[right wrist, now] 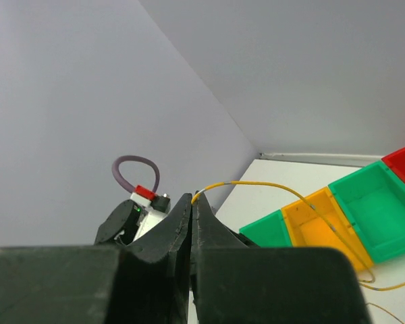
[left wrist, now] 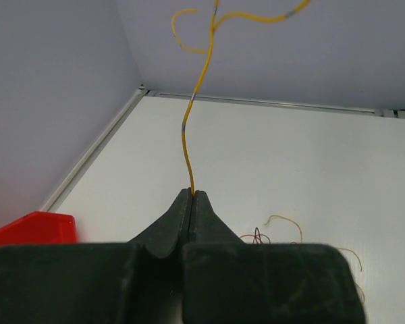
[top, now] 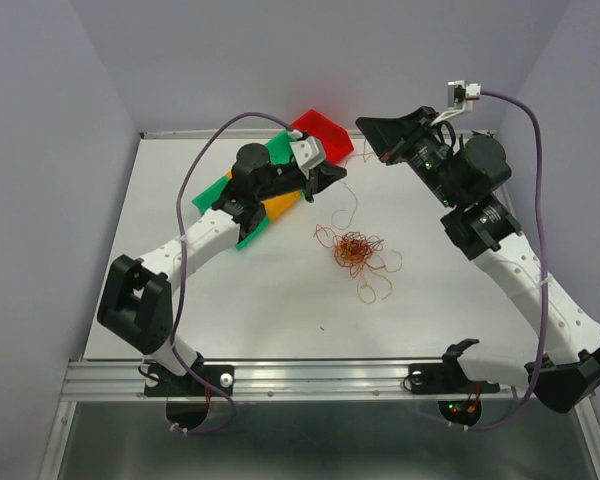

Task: Untangle the cables

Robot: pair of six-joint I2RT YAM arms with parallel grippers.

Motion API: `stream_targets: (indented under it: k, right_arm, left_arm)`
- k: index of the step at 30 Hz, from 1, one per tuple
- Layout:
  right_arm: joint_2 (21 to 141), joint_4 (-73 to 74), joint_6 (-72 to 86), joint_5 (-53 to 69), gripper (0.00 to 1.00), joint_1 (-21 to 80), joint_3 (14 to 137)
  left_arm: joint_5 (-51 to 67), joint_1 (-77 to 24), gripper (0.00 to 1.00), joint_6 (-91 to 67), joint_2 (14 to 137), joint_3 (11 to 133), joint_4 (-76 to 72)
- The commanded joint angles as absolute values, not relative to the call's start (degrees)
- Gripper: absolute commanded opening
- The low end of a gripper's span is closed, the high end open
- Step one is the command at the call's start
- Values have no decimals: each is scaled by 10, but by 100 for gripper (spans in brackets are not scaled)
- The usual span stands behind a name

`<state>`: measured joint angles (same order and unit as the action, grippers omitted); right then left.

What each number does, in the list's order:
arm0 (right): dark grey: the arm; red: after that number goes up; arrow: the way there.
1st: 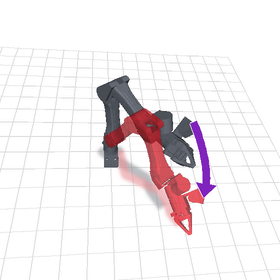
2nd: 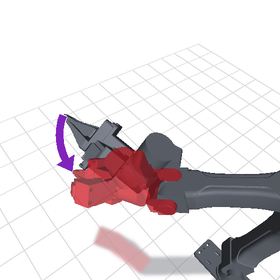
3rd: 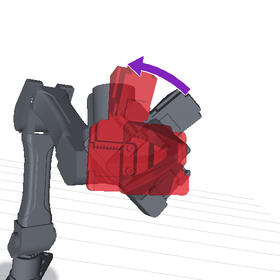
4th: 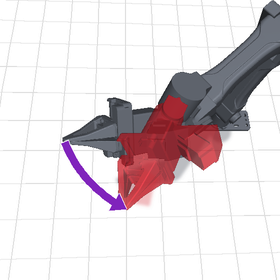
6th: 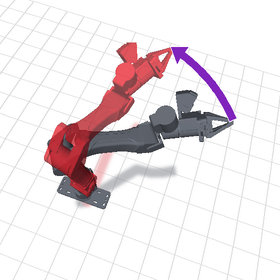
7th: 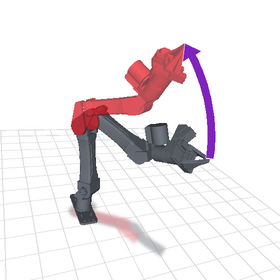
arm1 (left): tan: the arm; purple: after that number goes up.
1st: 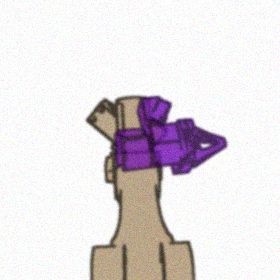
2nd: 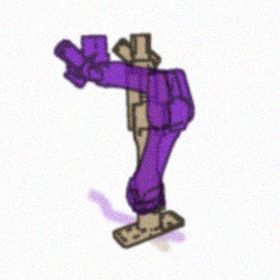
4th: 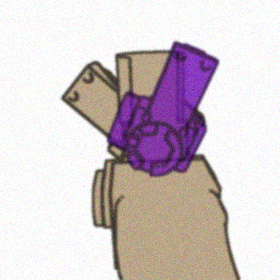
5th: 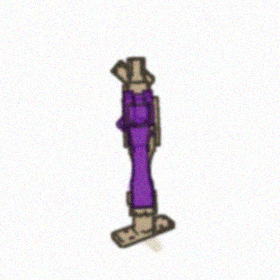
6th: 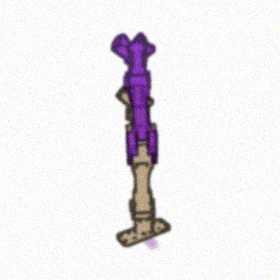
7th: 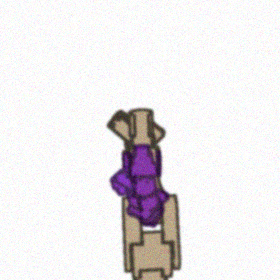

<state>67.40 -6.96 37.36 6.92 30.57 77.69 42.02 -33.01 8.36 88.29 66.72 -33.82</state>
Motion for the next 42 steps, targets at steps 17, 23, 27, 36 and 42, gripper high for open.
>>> stream_targets:
  k: [17,23,27,36,42]
  right_arm:
    - [928,-107,316,126,0,386,874]
    - [1040,-194,312,148,1,399,900]
    - [1101,-228,323,158,0,409,923]
    - [1189,-289,333,178,0,446,961]
    - [1226,-330,333,200,1,460,974]
  left_arm:
    - [403,-104,0,103,755,744,-164]
    - [434,-19,0,109,751,708,-183]
    - [468,25,0,105,778,695,-190]
    - [530,69,0,106,847,661,-210]
    - [523,73,0,123,859,638,-210]
